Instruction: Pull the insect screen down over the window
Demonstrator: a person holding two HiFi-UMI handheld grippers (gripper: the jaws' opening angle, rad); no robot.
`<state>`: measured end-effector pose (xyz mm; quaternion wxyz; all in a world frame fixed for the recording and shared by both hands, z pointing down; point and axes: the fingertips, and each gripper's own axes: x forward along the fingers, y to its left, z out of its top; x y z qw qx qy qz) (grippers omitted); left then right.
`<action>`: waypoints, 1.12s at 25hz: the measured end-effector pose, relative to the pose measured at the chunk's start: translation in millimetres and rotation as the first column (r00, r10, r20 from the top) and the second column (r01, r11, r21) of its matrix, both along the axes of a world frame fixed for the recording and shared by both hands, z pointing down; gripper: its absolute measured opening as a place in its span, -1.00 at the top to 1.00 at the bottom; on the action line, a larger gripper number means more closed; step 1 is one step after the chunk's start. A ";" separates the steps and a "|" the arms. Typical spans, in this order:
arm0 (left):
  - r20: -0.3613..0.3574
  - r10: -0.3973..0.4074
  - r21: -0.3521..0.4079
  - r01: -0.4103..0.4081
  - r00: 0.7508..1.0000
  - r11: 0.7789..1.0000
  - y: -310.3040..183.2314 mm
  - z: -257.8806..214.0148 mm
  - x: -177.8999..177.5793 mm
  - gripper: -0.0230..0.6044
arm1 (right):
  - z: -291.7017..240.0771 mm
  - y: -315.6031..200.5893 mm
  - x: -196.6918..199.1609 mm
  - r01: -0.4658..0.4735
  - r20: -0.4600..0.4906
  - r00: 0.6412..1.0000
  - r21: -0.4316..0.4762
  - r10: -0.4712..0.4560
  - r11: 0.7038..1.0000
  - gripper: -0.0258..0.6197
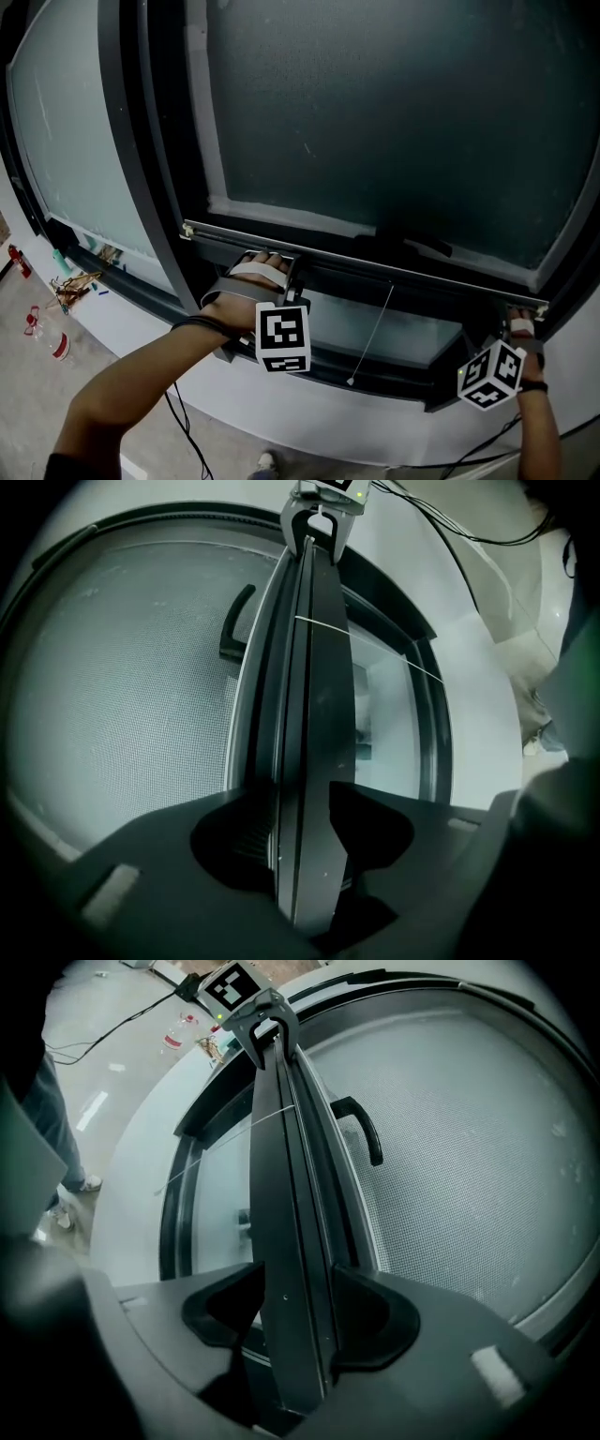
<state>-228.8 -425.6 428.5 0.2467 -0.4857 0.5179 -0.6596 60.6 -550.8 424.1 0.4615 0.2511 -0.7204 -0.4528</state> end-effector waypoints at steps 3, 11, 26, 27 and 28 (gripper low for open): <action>0.012 -0.003 -0.002 0.003 1.000 1.000 -1.7 0.1 -2.0 0.32 | 0.8 -3.1 -2.4 -0.017 0.000 1.000 0.019 0.017 1.000 0.18; 0.022 0.007 0.013 -0.008 1.000 1.000 -6.2 -0.4 -6.6 0.32 | -1.3 -8.0 -8.0 -0.034 0.042 0.999 0.047 0.032 0.998 0.19; 0.025 0.021 -0.021 -0.021 0.999 1.000 -1.1 -9.8 0.2 0.35 | -13.8 -7.3 -1.2 -0.044 0.075 0.996 0.084 0.037 0.996 0.33; 0.028 0.023 -0.016 -0.023 0.999 1.000 -1.0 -10.3 0.2 0.35 | -14.2 -7.3 -1.1 -0.040 0.080 0.996 0.084 0.033 0.996 0.32; 0.032 0.026 -0.012 -0.026 0.999 1.000 -0.9 -11.1 0.1 0.35 | -15.1 -7.2 -1.0 -0.036 0.087 0.996 0.084 0.029 0.996 0.32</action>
